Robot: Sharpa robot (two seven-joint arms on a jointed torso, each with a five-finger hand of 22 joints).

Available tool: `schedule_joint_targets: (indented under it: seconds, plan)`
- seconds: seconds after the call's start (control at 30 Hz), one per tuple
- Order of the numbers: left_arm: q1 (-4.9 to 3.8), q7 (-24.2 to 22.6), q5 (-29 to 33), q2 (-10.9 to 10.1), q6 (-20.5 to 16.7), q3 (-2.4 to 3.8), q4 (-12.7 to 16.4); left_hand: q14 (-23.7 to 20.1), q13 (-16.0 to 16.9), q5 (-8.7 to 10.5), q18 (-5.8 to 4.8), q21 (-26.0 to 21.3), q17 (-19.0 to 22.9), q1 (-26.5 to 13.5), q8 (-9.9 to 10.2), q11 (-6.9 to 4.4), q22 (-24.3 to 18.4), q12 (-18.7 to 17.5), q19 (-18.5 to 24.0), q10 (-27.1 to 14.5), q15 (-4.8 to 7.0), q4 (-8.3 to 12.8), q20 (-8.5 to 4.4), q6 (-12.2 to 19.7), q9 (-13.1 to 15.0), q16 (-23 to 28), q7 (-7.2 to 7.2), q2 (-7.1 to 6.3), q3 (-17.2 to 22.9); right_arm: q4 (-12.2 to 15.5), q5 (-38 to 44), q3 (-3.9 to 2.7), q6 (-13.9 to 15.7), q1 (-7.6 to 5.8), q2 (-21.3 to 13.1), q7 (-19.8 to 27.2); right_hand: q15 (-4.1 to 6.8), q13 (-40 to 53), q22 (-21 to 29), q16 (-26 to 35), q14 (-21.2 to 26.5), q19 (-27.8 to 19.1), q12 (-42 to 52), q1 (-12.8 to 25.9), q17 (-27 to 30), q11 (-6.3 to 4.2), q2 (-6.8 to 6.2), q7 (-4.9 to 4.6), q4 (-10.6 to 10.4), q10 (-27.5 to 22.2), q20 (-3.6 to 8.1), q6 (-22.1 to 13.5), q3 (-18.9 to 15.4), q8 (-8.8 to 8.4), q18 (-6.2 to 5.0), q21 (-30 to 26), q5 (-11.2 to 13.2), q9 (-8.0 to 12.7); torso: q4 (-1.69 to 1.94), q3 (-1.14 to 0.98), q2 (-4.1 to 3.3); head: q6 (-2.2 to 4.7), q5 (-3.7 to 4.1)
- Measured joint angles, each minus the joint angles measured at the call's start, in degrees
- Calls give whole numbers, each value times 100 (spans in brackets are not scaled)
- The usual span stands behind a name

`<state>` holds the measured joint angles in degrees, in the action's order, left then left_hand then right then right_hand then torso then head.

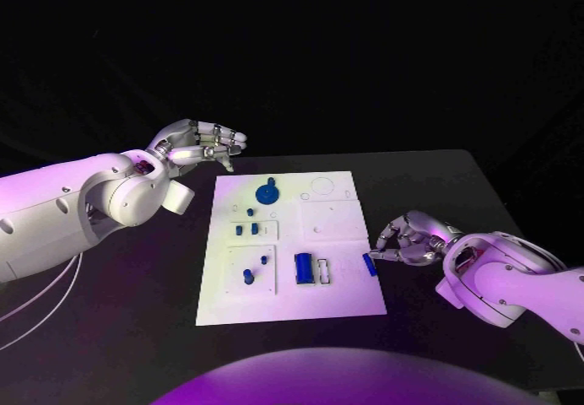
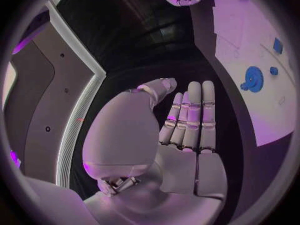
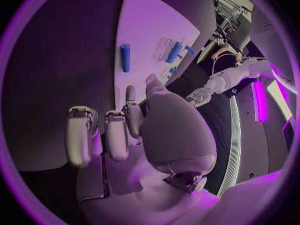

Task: Assemble the parts on the task board

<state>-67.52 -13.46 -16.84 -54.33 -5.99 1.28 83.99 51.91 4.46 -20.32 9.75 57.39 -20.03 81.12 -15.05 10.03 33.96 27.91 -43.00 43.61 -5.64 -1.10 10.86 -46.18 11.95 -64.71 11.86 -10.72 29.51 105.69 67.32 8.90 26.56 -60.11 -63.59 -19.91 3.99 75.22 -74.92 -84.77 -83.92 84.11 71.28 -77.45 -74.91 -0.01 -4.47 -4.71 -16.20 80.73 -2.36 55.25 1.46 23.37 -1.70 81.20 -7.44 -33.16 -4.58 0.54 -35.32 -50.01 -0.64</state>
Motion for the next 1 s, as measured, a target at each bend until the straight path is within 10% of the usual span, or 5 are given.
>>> schedule_joint_targets:
  seconds: [1.0]
  plan:
    - [1, -1, 0, -13, 4, 0, 8, -21, 0, 0, 0, 0, 4, 0, -23, 0, 0, 24, 0, 0, -21, 0, 0, 0, 0, 0, 0, 0, 0, -159, 981, 1, -2, 297, 303, -569, 0, -78, -3, 0, 0, 0, -33, -5, 0, -2, -138, 72, 20, 2, 0, 73, 229, 0, 0, 32, 0, -132, -8, -11, -13, 0, 22]
